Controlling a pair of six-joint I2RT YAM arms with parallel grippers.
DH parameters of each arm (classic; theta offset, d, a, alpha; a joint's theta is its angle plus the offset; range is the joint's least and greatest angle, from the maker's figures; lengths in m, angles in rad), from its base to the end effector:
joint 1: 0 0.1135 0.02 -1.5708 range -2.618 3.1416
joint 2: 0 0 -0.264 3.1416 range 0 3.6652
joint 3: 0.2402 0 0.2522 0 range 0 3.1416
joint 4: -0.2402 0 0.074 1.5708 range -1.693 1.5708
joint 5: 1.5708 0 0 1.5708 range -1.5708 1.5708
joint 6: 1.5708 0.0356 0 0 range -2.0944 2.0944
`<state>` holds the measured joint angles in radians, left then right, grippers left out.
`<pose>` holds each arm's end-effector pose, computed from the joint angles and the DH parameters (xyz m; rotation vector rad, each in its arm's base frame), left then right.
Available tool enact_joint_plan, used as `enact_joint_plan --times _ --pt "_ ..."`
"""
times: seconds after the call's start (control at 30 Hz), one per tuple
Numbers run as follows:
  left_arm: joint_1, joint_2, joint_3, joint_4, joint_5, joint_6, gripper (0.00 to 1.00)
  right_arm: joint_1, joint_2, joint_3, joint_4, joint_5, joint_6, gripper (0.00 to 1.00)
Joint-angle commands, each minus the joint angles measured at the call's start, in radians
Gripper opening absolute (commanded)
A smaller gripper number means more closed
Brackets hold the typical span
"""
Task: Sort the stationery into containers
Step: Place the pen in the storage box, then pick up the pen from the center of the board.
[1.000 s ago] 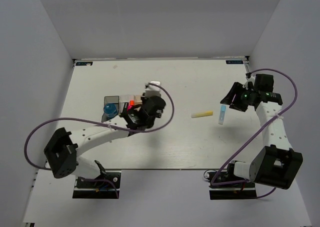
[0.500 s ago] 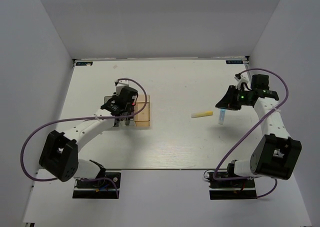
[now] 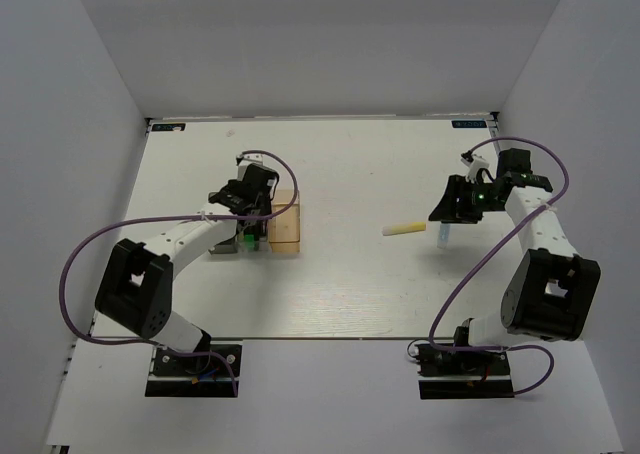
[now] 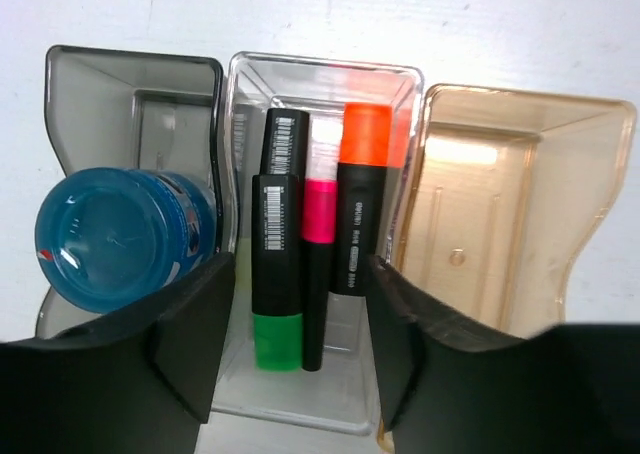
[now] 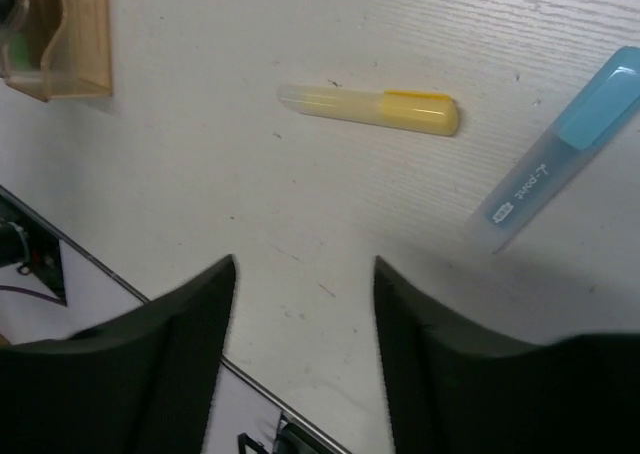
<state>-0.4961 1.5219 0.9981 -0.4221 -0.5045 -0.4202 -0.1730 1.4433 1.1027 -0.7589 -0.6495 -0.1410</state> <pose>0.2815 -0.1328 0.2213 -0.1069 2.3677 0.2085 0.2833 -0.0277 0.2589 -0.1612 2.4901 0.7337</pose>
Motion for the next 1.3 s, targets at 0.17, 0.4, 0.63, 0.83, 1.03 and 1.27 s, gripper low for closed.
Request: enact_joint_plan --times 0.17,0.4,0.63,0.83,1.03,1.27 --pt "-0.114 -0.106 0.068 0.109 0.367 0.196 0.11 0.0 -0.003 0.039 -0.003 0.079 -0.048 0.03" --pt "-0.254 0.204 0.355 0.037 0.966 0.399 0.76 -0.003 0.002 0.056 -0.088 0.005 -0.256 0.56" --pt "-0.349 0.432 0.513 0.245 1.0 0.371 0.79 -0.016 -0.024 0.02 -0.036 0.105 -0.232 0.59" --pt "-0.384 0.578 0.599 0.381 1.035 0.363 0.77 -0.039 -0.041 0.011 -0.026 0.083 -0.226 0.59" --pt "-0.4 0.682 0.706 0.352 0.94 0.412 0.75 -0.074 -0.038 0.013 -0.046 0.016 -0.226 0.59" --pt "-0.395 0.744 0.753 0.321 0.865 0.495 0.75 -0.111 -0.04 0.014 -0.057 -0.058 -0.23 0.59"
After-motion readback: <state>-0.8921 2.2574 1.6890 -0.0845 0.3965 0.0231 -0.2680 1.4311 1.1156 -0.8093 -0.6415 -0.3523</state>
